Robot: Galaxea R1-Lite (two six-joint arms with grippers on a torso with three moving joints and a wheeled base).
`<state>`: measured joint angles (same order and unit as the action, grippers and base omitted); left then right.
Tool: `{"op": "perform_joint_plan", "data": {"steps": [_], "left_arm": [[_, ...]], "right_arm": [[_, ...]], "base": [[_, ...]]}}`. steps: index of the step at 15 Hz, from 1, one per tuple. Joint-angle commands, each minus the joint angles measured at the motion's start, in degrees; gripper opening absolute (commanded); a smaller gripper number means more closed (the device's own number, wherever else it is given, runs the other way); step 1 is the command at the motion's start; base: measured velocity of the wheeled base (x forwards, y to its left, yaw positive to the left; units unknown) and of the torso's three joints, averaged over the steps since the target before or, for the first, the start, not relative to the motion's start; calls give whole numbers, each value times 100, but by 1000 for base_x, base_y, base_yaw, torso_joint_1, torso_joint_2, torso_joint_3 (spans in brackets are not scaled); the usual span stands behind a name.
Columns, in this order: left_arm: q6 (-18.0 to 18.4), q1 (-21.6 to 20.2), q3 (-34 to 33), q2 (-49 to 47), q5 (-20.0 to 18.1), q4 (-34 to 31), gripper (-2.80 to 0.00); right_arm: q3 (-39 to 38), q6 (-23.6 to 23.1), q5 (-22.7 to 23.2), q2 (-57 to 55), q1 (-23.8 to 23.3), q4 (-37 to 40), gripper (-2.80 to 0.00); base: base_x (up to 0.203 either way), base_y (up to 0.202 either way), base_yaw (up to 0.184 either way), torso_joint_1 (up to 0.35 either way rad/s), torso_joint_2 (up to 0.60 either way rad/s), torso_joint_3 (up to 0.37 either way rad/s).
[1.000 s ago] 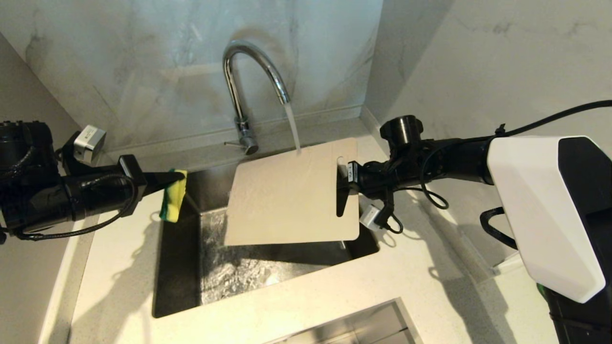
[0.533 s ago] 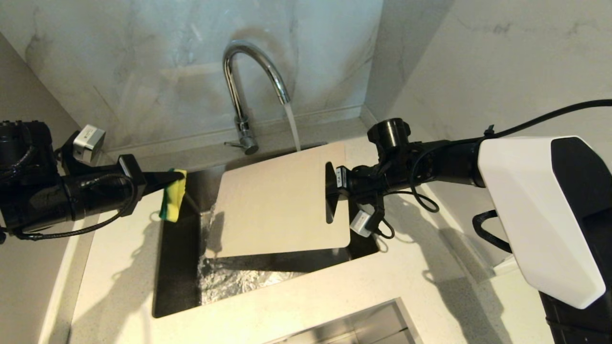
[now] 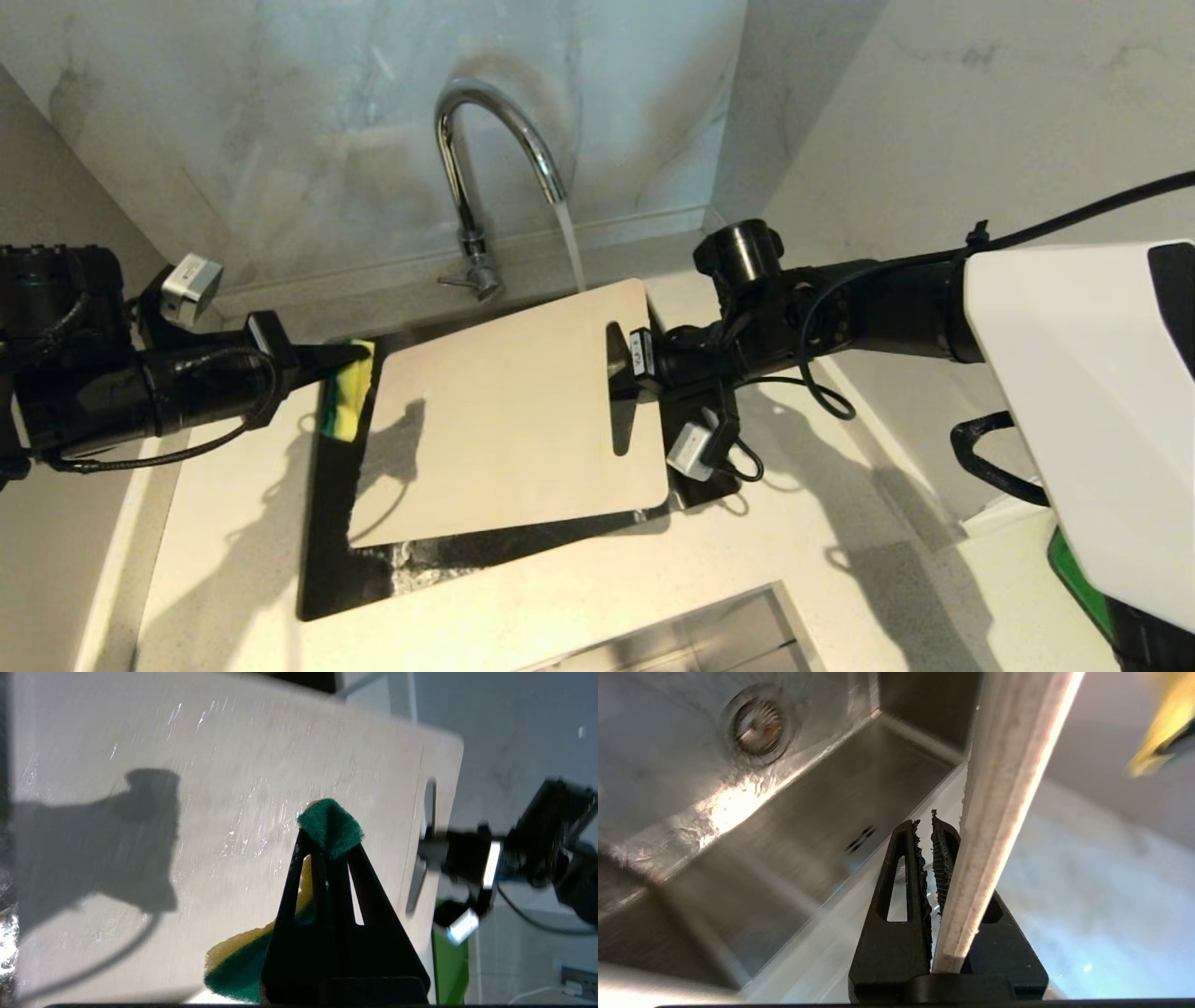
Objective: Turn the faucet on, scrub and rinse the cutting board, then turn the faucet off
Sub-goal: Scrub the cutting board underwater
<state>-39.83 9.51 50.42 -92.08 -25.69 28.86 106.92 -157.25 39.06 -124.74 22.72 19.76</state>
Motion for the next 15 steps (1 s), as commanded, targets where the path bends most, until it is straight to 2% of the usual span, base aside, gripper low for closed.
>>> {"op": "perform_joint_plan", "data": {"steps": [1, 6, 10, 13, 15], "left_arm": [[-13, 36, 467, -146, -9, 5, -280], [397, 1089, 1547, -410, 6, -602, -280], [418, 1501, 2652, -849, 44, -1903, -280], [495, 1778, 3161, -1349, 428, -2365, -280], [768, 1825, 3180, -1608, 694, -2387, -280]], "right_arm": [[-171, -65, 31, 259, 210, 3, -280], [-408, -61, 31, 497, 319, -7, -280], [-602, -52, 23, 679, 443, -34, -280], [-611, -36, 23, 734, 444, -34, -280], [-672, 18, 32, 794, 444, -43, -280]], "base": [[0, 0, 0, 0, 0, 0], [0, 0, 0, 0, 0, 0], [0, 0, 0, 0, 0, 0], [0, 0, 0, 0, 0, 0], [0, 0, 0, 0, 0, 0]]}}
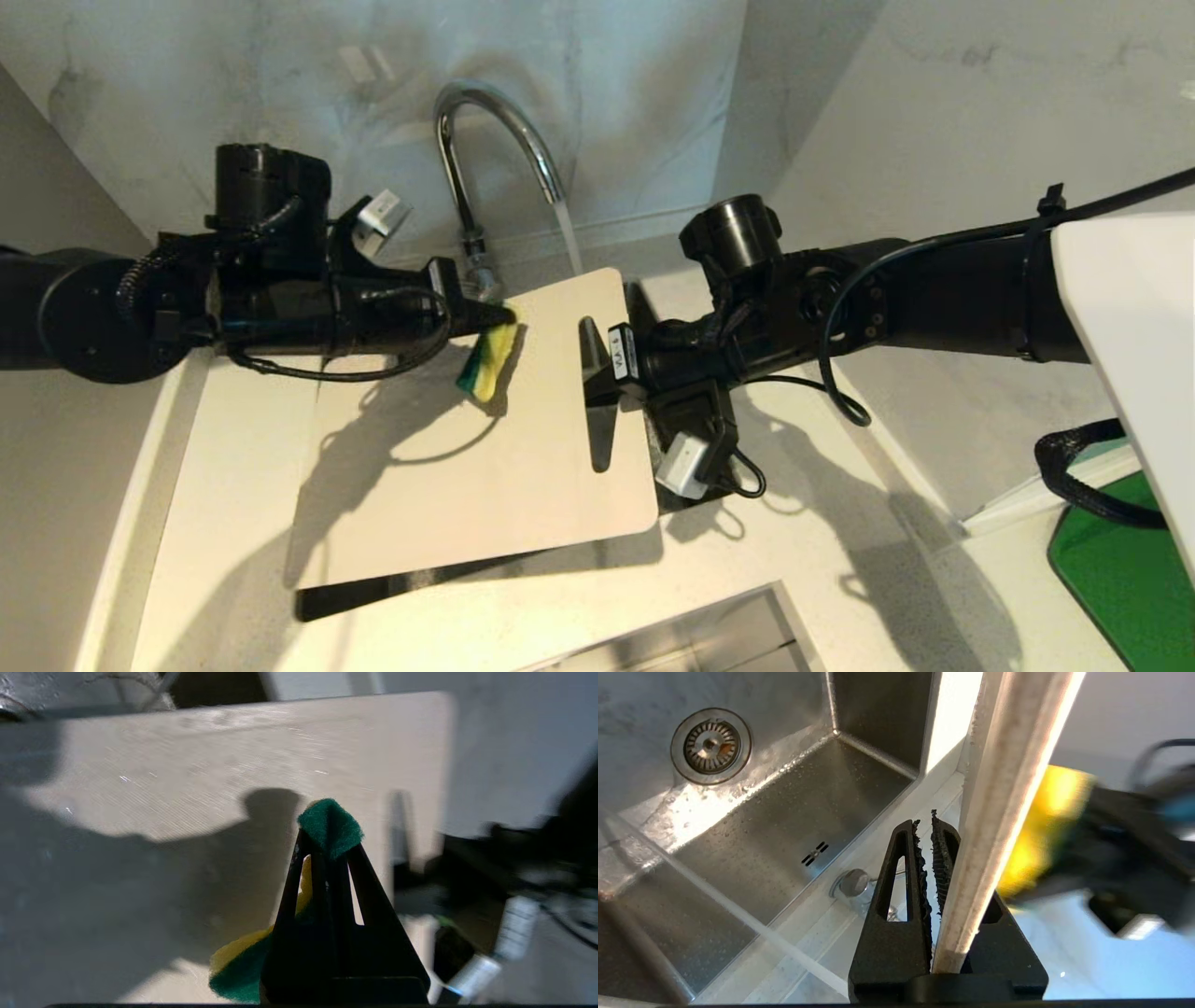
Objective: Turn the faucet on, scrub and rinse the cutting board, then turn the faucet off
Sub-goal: Scrub the cutting board underwater
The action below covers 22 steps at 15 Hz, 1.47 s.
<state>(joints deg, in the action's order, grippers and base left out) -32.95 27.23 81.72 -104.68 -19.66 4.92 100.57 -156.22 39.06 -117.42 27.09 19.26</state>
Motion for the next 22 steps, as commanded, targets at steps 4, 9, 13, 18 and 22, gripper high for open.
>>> {"op": "perform_joint_plan", "data": {"steps": [4, 9, 13, 18, 22], "left_arm": [[170, -175, -110, -533, 224, 26, -280], [431, -863, -573, -626, 177, 85, -280], [530, -1278, -1087, -753, 173, 709, -280], [584, -1914, -1503, -890, -21, 1114, -280], [606, -2535, -1588, -896, -427, 1133, -280]], "right_arm": [[-126, -75, 32, 114, 7, -10, -280], [-99, 4, 30, 184, -2, -10, -280], [-90, 13, 32, 184, -2, -10, -280], [-90, 13, 32, 209, -19, -10, -280], [-77, 113, 32, 237, -28, -19, -280]], "base": [[0, 0, 0, 0, 0, 0], [0, 0, 0, 0, 0, 0], [0, 0, 0, 0, 0, 0], [0, 0, 0, 0, 0, 0], [0, 0, 0, 0, 0, 0]]}}
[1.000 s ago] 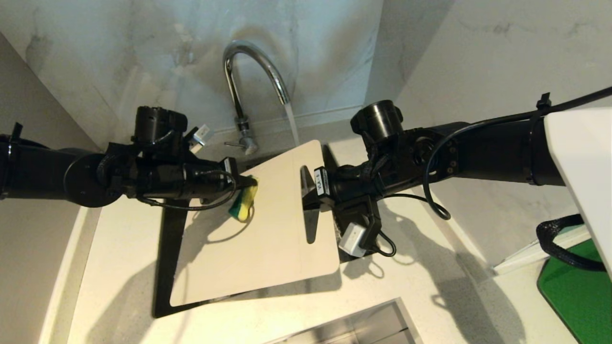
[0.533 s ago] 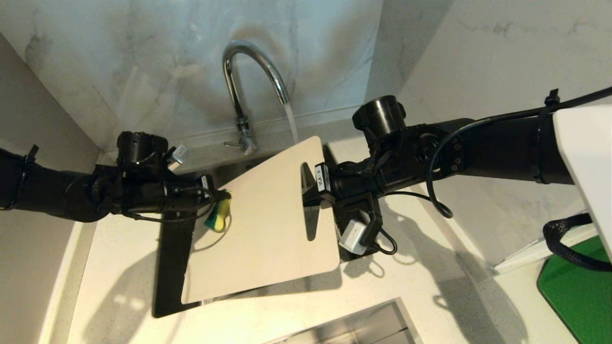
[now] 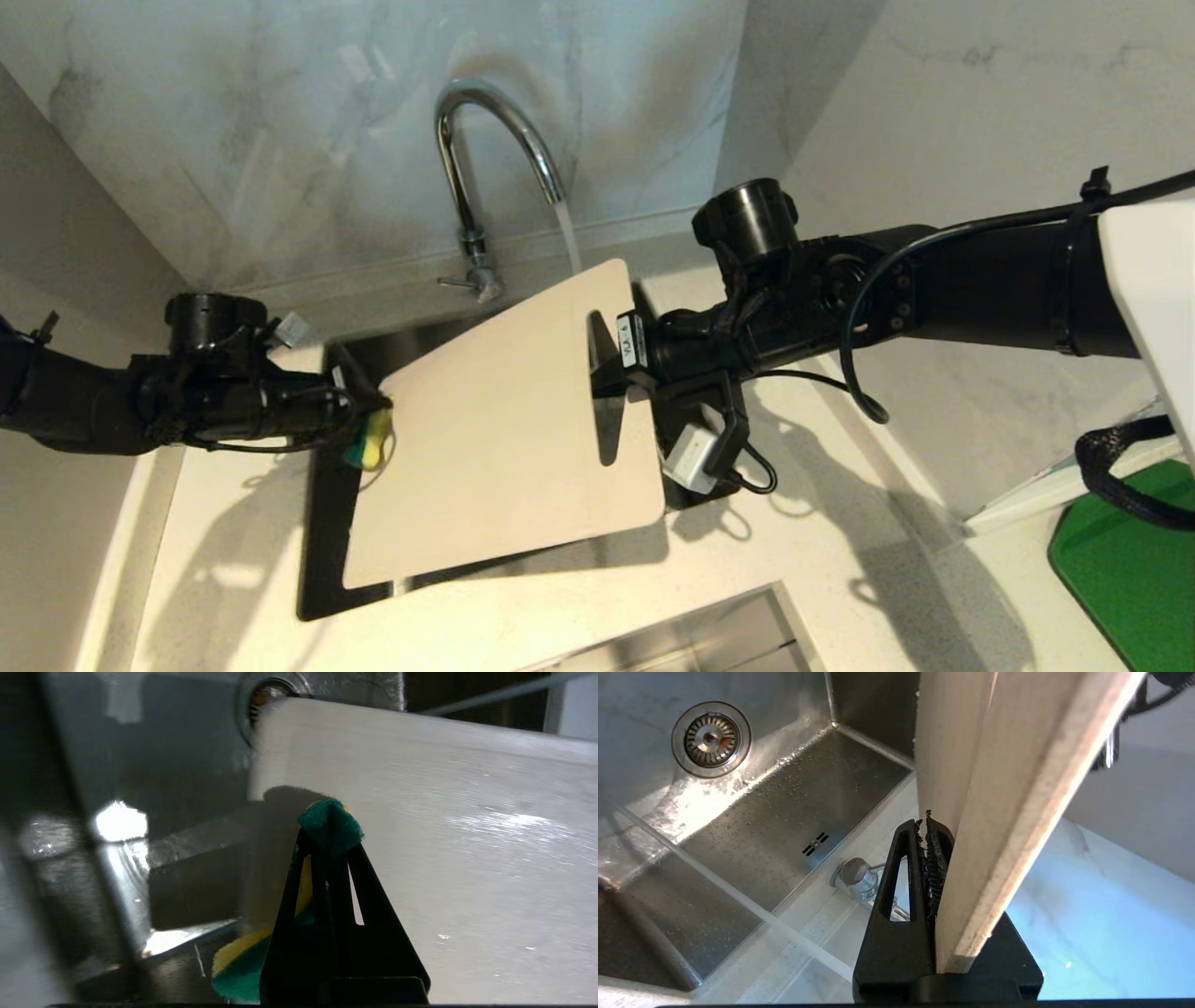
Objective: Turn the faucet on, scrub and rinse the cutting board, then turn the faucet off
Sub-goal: Scrub the cutting board underwater
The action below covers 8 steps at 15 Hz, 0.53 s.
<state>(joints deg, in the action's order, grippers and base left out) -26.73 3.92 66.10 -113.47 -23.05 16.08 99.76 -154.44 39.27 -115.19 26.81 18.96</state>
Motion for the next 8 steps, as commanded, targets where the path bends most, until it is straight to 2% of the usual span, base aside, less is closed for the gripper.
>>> {"op": "perform_joint_plan", "data": {"steps": [1, 5, 8], "left_arm": [[-29, -295, -27, -4, -166, 18, -280], [-289, 14, -27, 368, -175, 16, -280], [-709, 570, -36, 975, -148, -43, -280]], "right_arm": [[3, -53, 11, 23, 0, -35, -280], [-35, 28, 11, 76, 0, -129, -280], [-79, 28, 11, 75, 0, -146, -280]], "base": [[0, 0, 0, 0, 0, 0], [0, 0, 0, 0, 0, 0], [0, 0, 0, 0, 0, 0]]}}
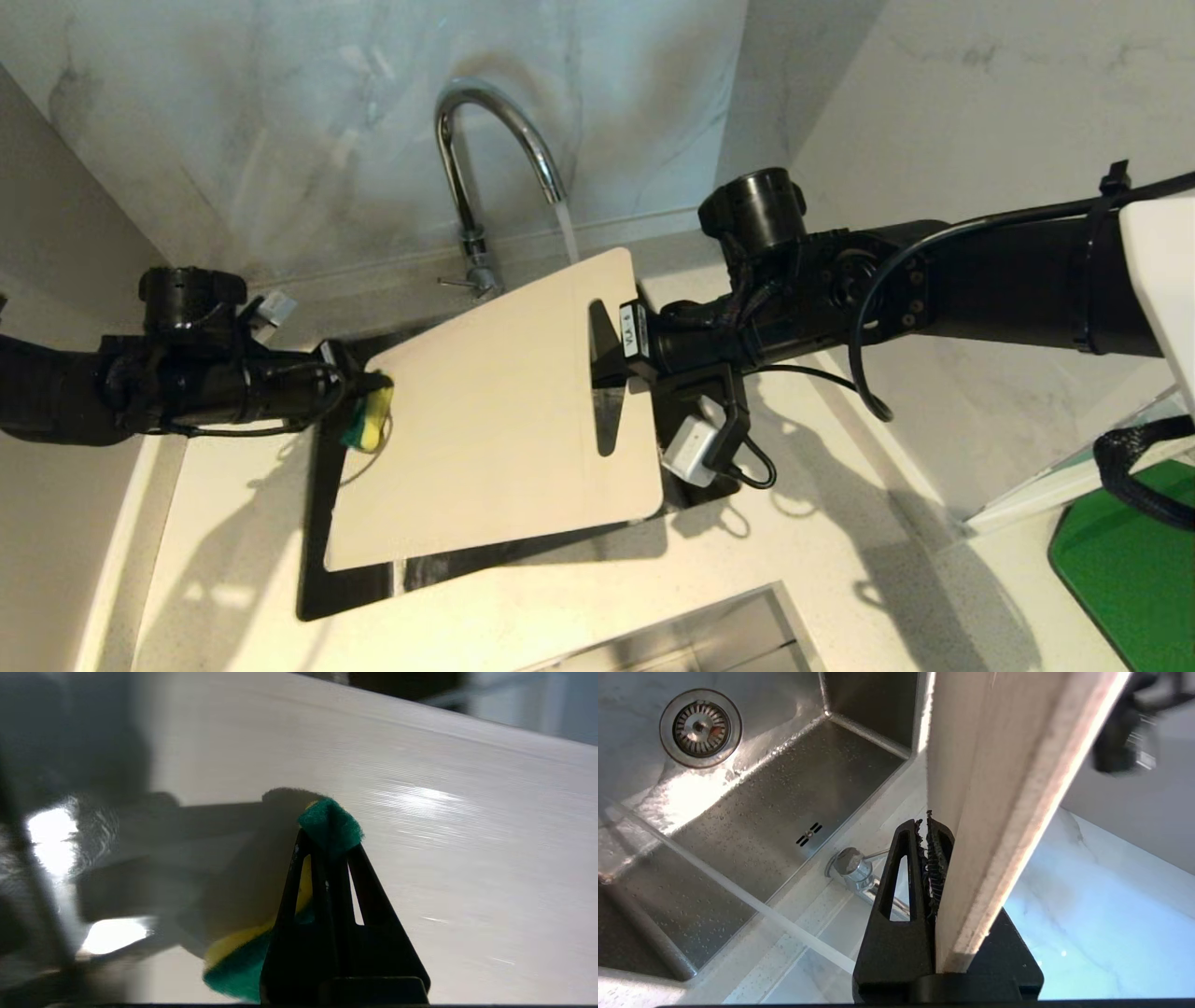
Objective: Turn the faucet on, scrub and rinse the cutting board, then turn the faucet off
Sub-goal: Scrub the cutting board underwater
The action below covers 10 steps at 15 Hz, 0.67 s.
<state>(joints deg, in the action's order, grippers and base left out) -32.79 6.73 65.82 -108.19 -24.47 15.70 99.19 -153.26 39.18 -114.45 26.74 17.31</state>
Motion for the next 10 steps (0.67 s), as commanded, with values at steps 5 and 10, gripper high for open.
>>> {"op": "perform_joint_plan", "data": {"steps": [5, 10], "left_arm": [[-614, 1885, 8, 1205, 278, -319, -280], [-769, 2418, 25, 1028, 785, -305, -280]], "right_arm": [[-23, -81, 10, -29, -11, 18, -280], [-23, -13, 10, 79, -11, 18, -280]], "base": [[0, 0, 0, 0, 0, 0], [0, 0, 0, 0, 0, 0]]}}
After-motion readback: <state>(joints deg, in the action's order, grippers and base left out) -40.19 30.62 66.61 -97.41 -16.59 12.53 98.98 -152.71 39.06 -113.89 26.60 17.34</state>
